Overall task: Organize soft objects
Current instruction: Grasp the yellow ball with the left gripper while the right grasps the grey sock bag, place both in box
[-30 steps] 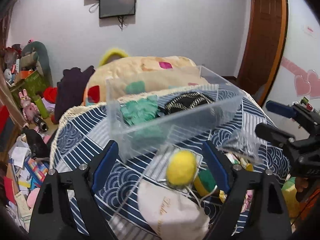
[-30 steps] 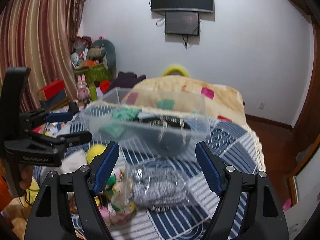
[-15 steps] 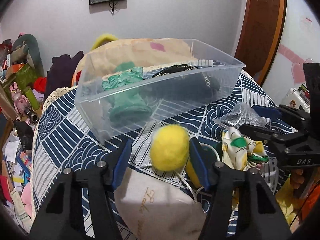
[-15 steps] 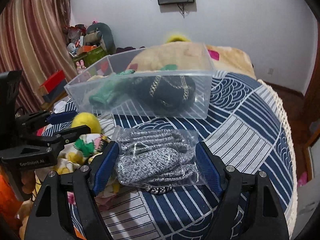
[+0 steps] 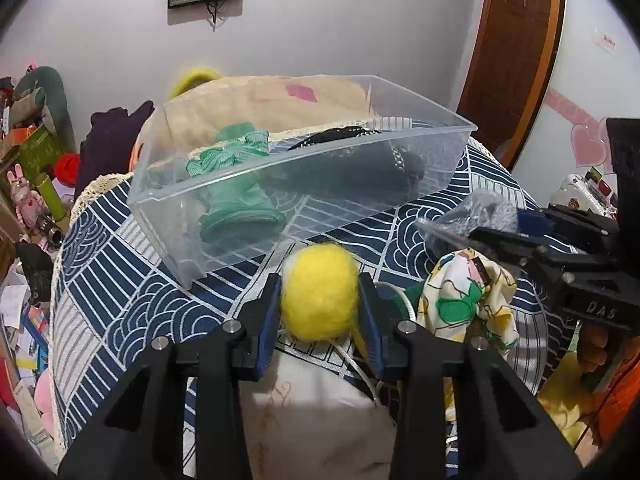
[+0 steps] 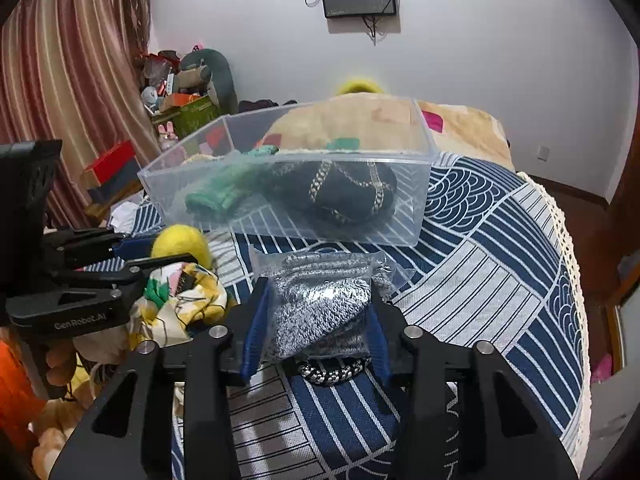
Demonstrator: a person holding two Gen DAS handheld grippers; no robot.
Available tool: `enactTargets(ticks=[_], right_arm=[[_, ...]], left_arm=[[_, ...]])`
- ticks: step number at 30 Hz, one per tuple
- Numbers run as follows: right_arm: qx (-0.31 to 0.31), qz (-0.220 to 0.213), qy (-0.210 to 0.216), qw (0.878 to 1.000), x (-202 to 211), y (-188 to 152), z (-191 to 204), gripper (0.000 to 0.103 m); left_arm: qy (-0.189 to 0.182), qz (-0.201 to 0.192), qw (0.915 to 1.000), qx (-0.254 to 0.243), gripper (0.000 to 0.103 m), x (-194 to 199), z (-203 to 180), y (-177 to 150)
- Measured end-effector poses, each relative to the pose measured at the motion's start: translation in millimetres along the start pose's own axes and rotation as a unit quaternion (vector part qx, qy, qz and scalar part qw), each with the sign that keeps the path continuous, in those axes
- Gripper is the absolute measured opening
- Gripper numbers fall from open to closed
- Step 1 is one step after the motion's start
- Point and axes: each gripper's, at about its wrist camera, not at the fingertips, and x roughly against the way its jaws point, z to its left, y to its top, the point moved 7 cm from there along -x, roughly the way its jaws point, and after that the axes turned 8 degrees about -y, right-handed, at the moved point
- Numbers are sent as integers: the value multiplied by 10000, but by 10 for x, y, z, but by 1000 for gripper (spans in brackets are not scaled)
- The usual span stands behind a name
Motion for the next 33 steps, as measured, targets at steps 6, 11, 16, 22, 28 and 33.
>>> enactTargets(ticks=[6, 11, 16, 22, 28, 33], right_arm=[[-76, -239, -65, 9997, 130, 122, -60, 39], [-115, -451, -82, 9989, 235, 228, -82, 39], [-153, -676, -45, 9976, 338, 382, -60, 39], [-42, -945, -28, 9955, 404, 576, 23, 39], [41, -1160, -35, 9932, 377, 844, 104, 39], [40, -1234, 17, 9923, 315, 1018, 159, 39]], left_arm=[[102, -221, 9997, -28, 37, 166, 10, 63], [155, -460, 9988, -6, 37, 329, 24, 165], [193, -703, 9973, 26, 37, 485, 40, 272], [261, -966, 9950, 40, 37, 629, 100, 428], [415, -1265, 9911, 74, 37, 771, 188, 648], [499, -1447, 9881, 141, 37, 826, 268, 786]])
